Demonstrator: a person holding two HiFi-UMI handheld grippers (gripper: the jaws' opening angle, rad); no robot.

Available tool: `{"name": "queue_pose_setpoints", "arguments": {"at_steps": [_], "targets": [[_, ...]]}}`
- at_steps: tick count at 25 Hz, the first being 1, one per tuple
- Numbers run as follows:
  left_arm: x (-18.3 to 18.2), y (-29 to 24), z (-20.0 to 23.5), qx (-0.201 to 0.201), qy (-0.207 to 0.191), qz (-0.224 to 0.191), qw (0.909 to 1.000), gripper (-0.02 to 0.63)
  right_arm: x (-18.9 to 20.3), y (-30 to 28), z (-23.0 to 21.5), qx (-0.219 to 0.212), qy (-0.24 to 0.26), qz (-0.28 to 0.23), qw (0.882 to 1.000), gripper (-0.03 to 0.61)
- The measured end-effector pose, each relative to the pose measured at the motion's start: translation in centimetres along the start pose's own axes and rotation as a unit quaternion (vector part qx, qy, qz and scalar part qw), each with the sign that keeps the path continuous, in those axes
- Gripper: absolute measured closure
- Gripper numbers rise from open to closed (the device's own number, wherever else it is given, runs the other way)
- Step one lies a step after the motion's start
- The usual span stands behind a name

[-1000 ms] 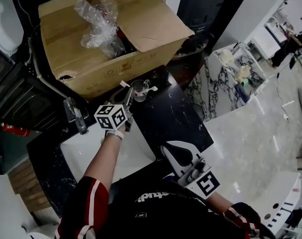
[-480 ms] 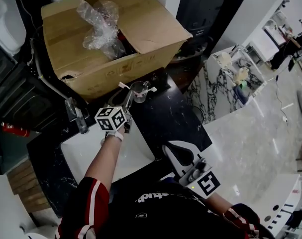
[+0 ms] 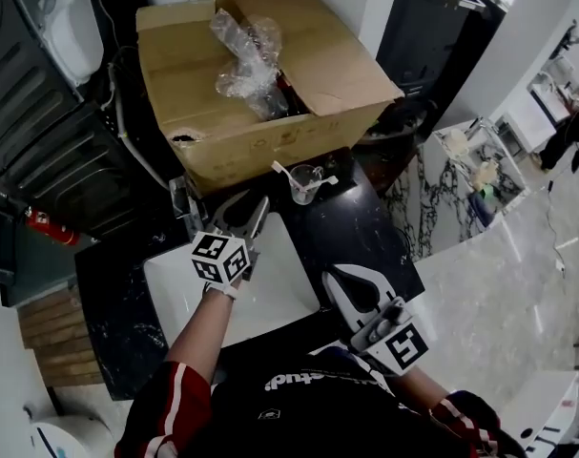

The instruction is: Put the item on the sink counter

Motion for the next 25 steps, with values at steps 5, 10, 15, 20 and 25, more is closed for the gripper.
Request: {"name": "queue_pose_setpoints", "arguments": {"at_steps": [5, 10, 15, 20, 25], "targets": [[-4.0, 7.6, -2.7, 0.002, -0.104, -0.023, 0.9943, 0.494, -0.9, -3.2, 1.7, -0.034, 0.004, -0.005, 0.999, 0.541], [-6.5, 16.8, -4.0, -0.037, -0.136, -0.062, 0.9881, 0.537, -1.8, -6.1, 3.9, -0.070, 0.004, -0.019, 0.997, 0.541], [-7.6, 23.8, -5.2, -0.076, -0.127, -0.091, 0.9848, 0.592, -2.6, -7.9, 5.8, -0.099, 0.001, -0.029, 0.995, 0.541], [-8.1, 26.5, -6.3, -0.078, -0.135, -0.094, 0.9833, 0.600, -2.7, -9.0, 7.1, -0.114, -0.006, -0.032, 0.993, 0.541], [-8.3, 26.8, -6.9, -0.069, -0.128, -0.099, 0.9844, 0.600, -2.8, -9.3, 7.9, -0.119, -0.001, -0.031, 0.992, 0.541]]}}
Point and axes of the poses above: the fingertips, and each gripper's own axes: y backward along the fingers, z to its left, x out of its underside, the point moved 5 cm from there along y, backward along the fingers, and after that the axes turned 14 degrees about y, right-handed, at the moved point
